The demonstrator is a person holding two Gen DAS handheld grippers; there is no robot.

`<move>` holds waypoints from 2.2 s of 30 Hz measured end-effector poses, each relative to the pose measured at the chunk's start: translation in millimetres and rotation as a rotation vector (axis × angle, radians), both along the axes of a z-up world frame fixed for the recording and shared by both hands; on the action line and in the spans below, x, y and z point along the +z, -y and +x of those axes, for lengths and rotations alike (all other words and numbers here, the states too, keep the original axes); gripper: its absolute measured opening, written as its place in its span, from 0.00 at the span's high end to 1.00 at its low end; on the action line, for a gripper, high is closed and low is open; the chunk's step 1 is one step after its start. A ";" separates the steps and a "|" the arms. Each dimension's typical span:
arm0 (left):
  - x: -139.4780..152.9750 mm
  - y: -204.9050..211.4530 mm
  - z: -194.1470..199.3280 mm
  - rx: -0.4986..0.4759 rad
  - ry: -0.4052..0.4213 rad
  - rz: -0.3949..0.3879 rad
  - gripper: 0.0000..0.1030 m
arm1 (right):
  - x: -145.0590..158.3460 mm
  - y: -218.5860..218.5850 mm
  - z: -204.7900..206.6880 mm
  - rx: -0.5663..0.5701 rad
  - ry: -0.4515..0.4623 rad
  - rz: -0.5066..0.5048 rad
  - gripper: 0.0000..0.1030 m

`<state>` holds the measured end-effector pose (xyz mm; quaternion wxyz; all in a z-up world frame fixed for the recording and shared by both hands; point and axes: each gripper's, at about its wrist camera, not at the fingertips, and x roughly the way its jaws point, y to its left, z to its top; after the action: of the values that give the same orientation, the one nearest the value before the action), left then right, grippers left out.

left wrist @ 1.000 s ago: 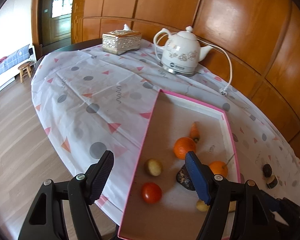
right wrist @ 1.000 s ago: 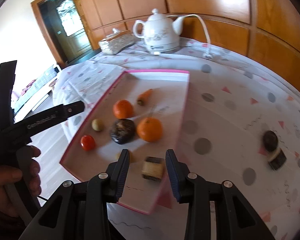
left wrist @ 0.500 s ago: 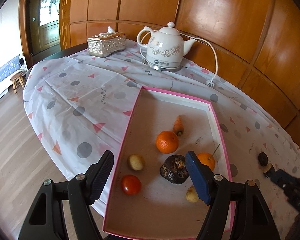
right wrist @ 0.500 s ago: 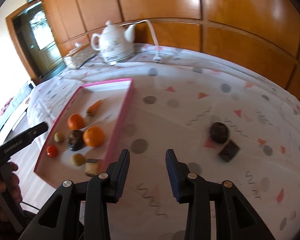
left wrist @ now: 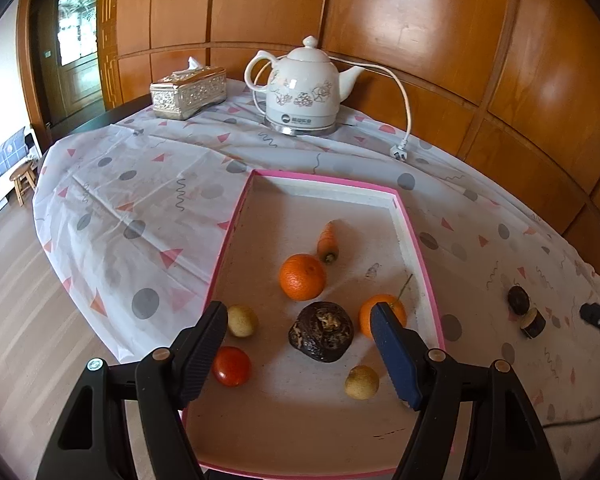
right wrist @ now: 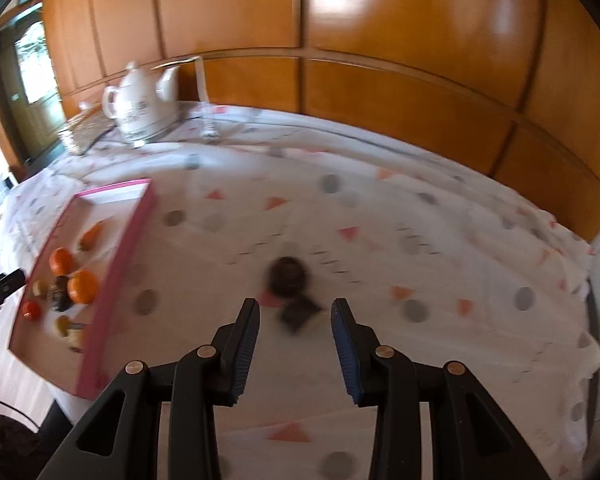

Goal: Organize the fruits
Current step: 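Move the right gripper back toward the dark roots on the cloth, then grasp the cut dark root piece on the cloth with the left gripper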

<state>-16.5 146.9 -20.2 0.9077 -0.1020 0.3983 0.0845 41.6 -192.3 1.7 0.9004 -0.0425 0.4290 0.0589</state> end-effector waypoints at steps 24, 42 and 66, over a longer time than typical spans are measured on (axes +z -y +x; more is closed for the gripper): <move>1.0 57.2 20.4 -0.131 -0.031 0.053 0.28 | -39.4 161.3 24.5 -0.374 -0.143 0.073 0.64; -14.3 129.1 59.5 -0.321 -0.096 0.060 0.28 | -32.9 179.5 24.1 -0.450 -0.141 0.201 0.64; -39.4 271.9 107.4 -0.683 -0.177 -0.062 0.33 | -34.8 178.0 24.7 -0.451 -0.163 0.217 0.64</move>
<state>90.9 -125.0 -59.6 0.8420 0.0174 0.4890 -0.2273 66.3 -370.2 -33.1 0.8525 0.1561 0.4898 -0.0946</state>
